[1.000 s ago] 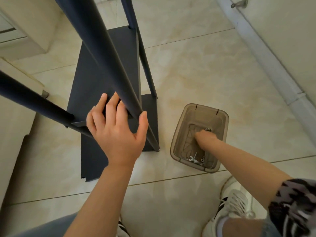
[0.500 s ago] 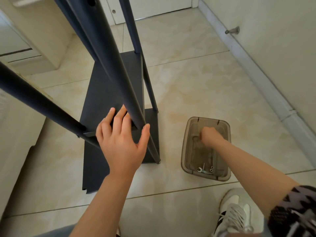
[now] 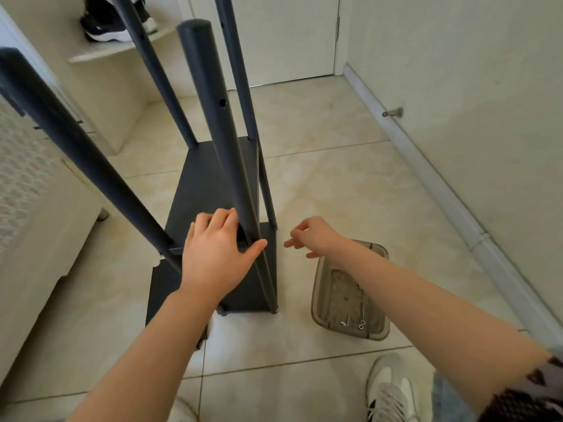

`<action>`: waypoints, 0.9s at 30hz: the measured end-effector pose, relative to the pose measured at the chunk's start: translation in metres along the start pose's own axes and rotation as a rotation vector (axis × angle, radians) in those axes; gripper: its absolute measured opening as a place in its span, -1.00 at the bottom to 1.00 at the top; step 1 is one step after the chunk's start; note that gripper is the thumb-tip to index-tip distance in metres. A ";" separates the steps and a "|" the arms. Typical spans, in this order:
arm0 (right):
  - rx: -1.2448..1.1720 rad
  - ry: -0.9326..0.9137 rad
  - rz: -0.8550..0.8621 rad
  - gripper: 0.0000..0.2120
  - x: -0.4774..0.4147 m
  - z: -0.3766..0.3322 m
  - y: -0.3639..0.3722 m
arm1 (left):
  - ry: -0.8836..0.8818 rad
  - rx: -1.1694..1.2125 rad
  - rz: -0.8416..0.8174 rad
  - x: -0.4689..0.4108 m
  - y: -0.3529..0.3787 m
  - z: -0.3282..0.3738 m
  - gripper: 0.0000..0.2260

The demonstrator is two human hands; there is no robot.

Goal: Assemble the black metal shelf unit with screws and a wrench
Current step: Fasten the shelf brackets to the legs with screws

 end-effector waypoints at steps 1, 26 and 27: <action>-0.070 -0.006 -0.027 -0.86 0.004 -0.009 0.006 | -0.001 -0.013 -0.047 -0.002 -0.002 0.001 -0.53; 0.015 -0.090 -0.243 -0.88 0.014 -0.085 0.062 | -0.051 0.223 -0.307 -0.024 -0.038 -0.049 -0.43; 0.035 -0.102 -0.258 -0.87 0.012 -0.088 0.064 | -0.048 0.250 -0.298 -0.025 -0.040 -0.055 -0.44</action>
Point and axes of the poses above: each hand's wrist, its own x-axis away from the middle knuckle, its own y-axis out of the palm, z = x × y, the point moved 4 cm from there along -x, towards the middle knuckle, and after that the axes turned 5 degrees about -z, right-handed, at the moved point
